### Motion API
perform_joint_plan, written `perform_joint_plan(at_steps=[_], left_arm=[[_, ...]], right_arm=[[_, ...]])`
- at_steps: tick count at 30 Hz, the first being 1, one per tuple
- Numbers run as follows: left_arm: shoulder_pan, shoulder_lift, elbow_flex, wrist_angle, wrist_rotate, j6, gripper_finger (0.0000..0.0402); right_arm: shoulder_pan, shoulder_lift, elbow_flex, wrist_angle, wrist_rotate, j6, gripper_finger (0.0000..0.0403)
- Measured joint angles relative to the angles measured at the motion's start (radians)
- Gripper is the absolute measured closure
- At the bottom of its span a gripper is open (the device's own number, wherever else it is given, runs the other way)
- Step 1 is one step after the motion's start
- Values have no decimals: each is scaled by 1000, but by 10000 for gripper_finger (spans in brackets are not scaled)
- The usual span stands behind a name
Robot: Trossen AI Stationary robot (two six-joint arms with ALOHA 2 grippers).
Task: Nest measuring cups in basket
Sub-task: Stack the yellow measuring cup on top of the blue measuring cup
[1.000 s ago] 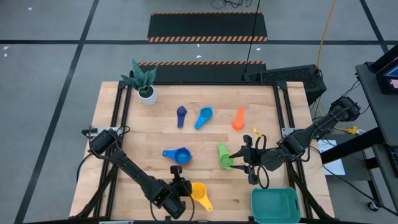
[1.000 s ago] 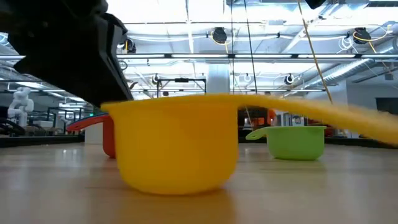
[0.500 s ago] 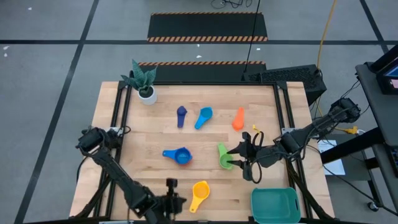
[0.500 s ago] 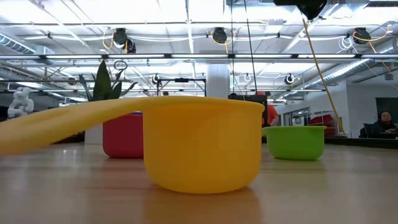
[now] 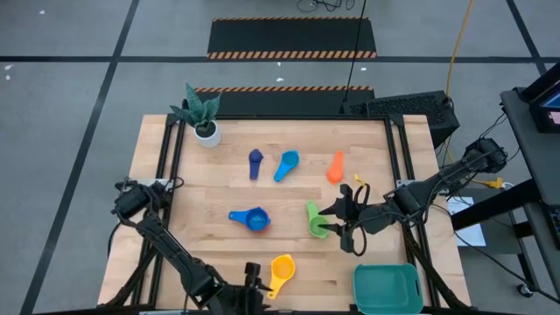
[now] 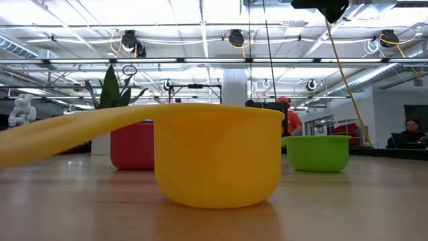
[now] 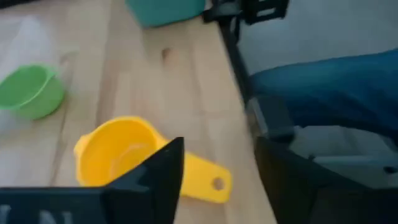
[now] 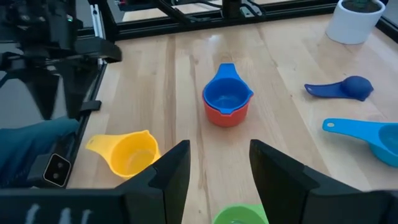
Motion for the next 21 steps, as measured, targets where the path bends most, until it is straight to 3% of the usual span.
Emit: perform_joint_plan(at_steps=[6, 16, 21], left_arm=[[21, 60, 1, 38, 51, 25, 182], [78, 91, 0, 21, 35, -21, 264], [81, 91, 1, -59, -23, -35, 285]], right_arm=[[0, 0, 0, 0, 0, -2, 243], [0, 0, 0, 0, -1, -15, 243], [0, 0, 0, 0, -1, -18, 243]])
